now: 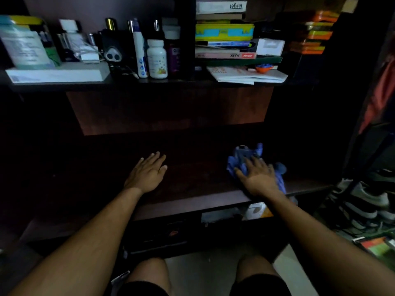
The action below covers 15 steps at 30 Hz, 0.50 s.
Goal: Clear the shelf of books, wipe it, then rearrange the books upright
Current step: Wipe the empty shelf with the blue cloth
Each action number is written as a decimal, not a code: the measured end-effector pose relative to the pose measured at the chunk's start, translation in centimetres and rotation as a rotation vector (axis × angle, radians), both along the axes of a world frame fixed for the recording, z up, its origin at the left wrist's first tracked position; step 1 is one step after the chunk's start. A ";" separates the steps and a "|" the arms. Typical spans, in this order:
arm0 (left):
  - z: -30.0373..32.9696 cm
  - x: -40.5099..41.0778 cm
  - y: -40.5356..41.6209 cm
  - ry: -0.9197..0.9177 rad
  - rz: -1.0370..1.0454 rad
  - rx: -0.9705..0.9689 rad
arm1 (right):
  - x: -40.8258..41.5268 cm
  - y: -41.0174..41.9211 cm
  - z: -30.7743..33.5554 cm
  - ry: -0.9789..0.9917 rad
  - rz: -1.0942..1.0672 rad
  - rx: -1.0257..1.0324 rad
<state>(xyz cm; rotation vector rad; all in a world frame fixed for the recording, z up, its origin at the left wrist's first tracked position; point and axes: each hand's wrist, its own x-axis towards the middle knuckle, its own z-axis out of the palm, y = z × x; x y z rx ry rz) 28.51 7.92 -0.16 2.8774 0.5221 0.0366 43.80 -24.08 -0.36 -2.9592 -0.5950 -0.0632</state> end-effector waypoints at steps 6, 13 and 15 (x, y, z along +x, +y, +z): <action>0.2 0.1 -0.4 -0.048 0.054 -0.042 | -3.4 0.1 0.4 0.026 -0.183 0.043; 1.9 -1.8 3.8 -0.105 0.124 -0.123 | -8.6 10.3 0.3 0.087 0.145 0.012; 2.0 -4.2 7.7 -0.102 0.241 -0.013 | -6.1 12.2 0.4 0.103 0.188 0.035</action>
